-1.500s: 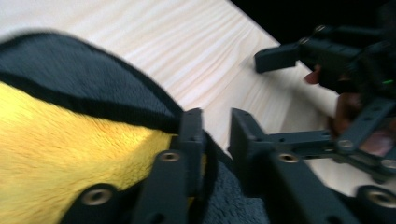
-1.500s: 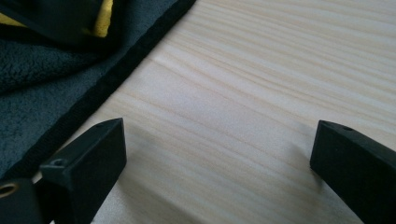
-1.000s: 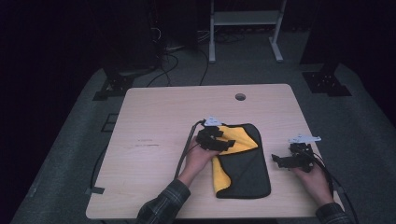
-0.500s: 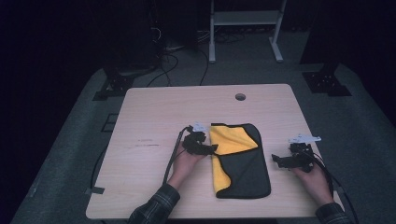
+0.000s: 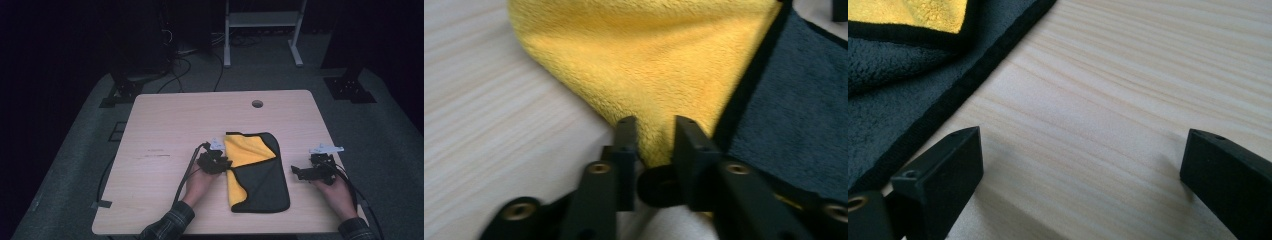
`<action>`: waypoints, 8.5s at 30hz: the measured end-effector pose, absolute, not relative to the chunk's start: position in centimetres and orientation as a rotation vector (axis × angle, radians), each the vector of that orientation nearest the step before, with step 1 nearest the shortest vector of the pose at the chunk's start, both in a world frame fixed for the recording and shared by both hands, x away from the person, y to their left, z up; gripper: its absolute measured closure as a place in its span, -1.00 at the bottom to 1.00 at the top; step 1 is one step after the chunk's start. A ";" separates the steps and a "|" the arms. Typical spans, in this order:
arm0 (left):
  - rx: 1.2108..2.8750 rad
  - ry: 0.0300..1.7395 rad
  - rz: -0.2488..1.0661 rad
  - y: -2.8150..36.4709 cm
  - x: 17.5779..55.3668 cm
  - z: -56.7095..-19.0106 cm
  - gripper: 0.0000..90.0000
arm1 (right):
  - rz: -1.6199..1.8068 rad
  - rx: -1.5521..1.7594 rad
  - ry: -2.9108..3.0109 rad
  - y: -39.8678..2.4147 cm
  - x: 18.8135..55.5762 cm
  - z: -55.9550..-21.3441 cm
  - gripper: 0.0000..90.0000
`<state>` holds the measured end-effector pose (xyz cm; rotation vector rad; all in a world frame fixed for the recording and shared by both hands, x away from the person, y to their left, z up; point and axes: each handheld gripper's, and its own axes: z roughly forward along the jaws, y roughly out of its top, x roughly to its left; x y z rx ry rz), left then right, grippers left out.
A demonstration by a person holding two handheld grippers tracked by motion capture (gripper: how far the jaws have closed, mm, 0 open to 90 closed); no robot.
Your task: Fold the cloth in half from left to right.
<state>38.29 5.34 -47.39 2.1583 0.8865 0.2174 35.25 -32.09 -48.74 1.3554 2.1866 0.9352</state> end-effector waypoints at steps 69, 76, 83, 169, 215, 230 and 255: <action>2.127 0.943 0.337 17.7 37.3 -45.4 -0.27 | 0.922 1.358 2.207 -31.3 34.7 -48.1 -0.53; 2.169 0.959 0.432 19.6 34.4 -46.0 -0.75 | 1.028 1.297 2.237 -30.4 35.0 -46.8 -0.11; 2.210 0.954 0.418 20.7 32.3 -46.8 -0.95 | 1.101 1.257 2.300 -29.0 36.0 -45.5 0.08; 2.199 0.918 0.407 22.3 31.3 -48.4 -1.00 | 1.306 0.968 2.450 -16.3 44.5 -42.9 0.46; 2.199 0.919 0.406 22.3 31.3 -48.4 -1.00 | 1.359 0.634 2.707 -8.6 37.4 -43.2 0.92; 2.202 0.918 0.406 22.3 31.3 -48.4 -1.00 | 1.378 0.753 2.577 -17.6 31.3 -42.1 0.92; 2.198 0.918 0.407 22.3 31.3 -48.4 -1.00 | 1.190 0.855 2.724 -20.8 25.4 -45.4 0.96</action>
